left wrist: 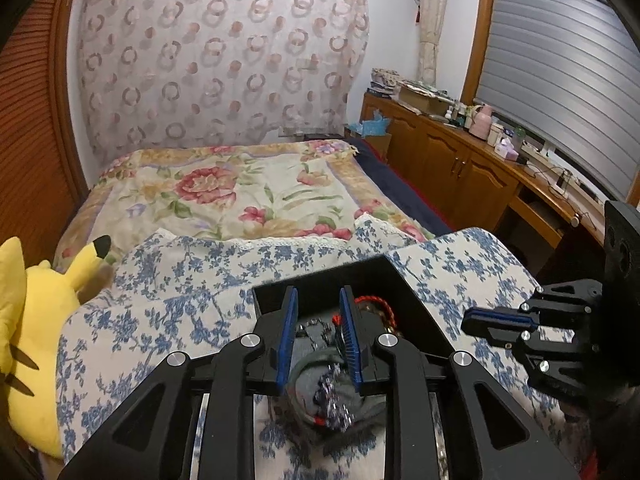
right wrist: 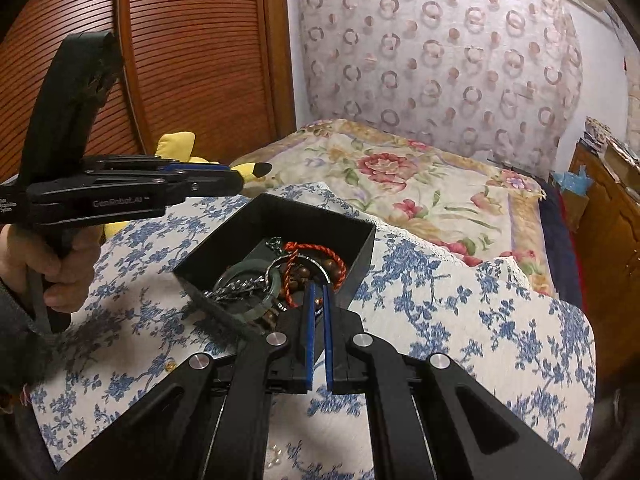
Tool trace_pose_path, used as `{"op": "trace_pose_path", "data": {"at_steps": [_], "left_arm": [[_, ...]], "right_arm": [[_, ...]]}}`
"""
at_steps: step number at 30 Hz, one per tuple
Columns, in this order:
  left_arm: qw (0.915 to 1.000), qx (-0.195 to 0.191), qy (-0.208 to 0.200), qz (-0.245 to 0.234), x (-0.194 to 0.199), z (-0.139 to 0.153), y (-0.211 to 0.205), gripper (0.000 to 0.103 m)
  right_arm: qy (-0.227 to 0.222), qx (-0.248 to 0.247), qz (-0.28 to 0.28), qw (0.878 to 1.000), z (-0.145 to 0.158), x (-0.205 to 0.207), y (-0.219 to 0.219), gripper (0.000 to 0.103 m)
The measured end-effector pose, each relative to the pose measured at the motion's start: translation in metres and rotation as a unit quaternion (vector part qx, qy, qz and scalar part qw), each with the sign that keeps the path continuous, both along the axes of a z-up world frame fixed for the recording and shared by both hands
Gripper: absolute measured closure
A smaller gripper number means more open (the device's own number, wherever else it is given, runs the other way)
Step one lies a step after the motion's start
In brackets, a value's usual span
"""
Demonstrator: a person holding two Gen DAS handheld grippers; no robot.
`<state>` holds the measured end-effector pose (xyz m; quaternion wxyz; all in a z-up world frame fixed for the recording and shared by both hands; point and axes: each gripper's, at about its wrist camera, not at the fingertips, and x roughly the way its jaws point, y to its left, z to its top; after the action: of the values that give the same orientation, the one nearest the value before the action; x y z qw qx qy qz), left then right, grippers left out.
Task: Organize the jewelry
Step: 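Open both grippers to release the green pendant and red bracelet into the box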
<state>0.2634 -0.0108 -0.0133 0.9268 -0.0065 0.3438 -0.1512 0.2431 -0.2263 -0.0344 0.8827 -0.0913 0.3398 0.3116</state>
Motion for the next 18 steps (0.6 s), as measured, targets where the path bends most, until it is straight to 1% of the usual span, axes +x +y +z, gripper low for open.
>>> {"op": "trace_pose_path", "data": {"at_steps": [6,10,12,14,18], "left_arm": [[1.0,0.0,-0.002,-0.008,-0.035,-0.003,0.005,0.082],[1.0,0.0,0.0,-0.008,-0.058,-0.009,0.009,0.075],[0.9999,0.0,0.002,-0.01,-0.068,-0.013,0.01,0.073],[0.9999,0.0,0.008,-0.015,-0.079,-0.019,0.01,0.065],[0.9994,0.001,0.025,-0.023,-0.094,-0.033,0.008,0.064]], "right_arm": [[0.0,0.003,-0.004,1.0,-0.001,-0.026,-0.007,0.098],[0.005,-0.005,-0.007,1.0,-0.009,-0.046,-0.01,0.098],[0.008,-0.008,-0.01,1.0,-0.013,-0.054,-0.01,0.098],[0.016,-0.007,-0.012,1.0,-0.019,-0.062,-0.013,0.098],[0.028,-0.01,-0.013,0.999,-0.028,-0.072,-0.013,0.098]]}}
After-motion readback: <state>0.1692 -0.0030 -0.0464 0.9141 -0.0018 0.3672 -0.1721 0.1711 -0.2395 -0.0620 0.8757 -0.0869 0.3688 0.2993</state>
